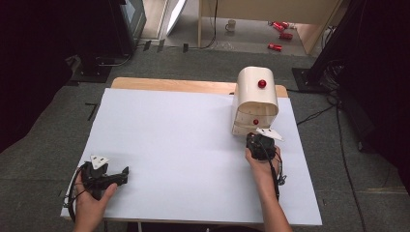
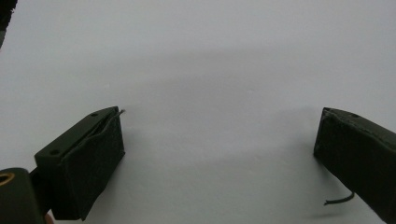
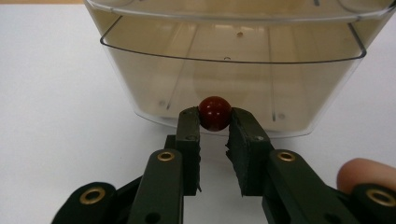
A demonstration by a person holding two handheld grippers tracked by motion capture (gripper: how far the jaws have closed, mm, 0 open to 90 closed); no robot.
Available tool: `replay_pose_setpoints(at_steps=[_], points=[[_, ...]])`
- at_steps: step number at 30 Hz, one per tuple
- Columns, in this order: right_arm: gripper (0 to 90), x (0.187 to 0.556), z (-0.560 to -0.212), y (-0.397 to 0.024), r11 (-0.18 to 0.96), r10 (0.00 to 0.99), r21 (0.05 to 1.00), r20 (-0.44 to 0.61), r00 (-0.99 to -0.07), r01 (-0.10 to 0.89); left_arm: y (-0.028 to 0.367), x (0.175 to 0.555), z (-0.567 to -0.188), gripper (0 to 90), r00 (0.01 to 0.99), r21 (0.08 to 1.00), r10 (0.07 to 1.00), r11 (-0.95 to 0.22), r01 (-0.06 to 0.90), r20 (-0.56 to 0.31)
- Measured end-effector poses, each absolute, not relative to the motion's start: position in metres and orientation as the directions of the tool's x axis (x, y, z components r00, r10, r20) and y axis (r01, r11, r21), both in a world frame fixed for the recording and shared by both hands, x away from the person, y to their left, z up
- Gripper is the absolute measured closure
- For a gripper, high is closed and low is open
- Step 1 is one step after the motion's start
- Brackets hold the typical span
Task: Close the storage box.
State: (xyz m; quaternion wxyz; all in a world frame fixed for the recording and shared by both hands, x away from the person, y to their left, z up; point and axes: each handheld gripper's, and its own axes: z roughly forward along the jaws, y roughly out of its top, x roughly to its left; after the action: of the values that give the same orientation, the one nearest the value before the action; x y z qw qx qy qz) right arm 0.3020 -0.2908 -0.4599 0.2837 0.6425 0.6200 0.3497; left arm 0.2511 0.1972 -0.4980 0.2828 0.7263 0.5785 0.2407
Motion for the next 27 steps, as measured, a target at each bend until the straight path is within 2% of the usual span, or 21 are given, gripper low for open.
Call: replay_pose_setpoints(at_steps=[27], points=[[75.1,0.308,-0.471,-0.296,-0.064,0.997,0.801,0.082,-0.003,0.596,0.197,0.251,-0.498,1.5,0.215,0.689,0.976,-0.171,0.704,0.023]])
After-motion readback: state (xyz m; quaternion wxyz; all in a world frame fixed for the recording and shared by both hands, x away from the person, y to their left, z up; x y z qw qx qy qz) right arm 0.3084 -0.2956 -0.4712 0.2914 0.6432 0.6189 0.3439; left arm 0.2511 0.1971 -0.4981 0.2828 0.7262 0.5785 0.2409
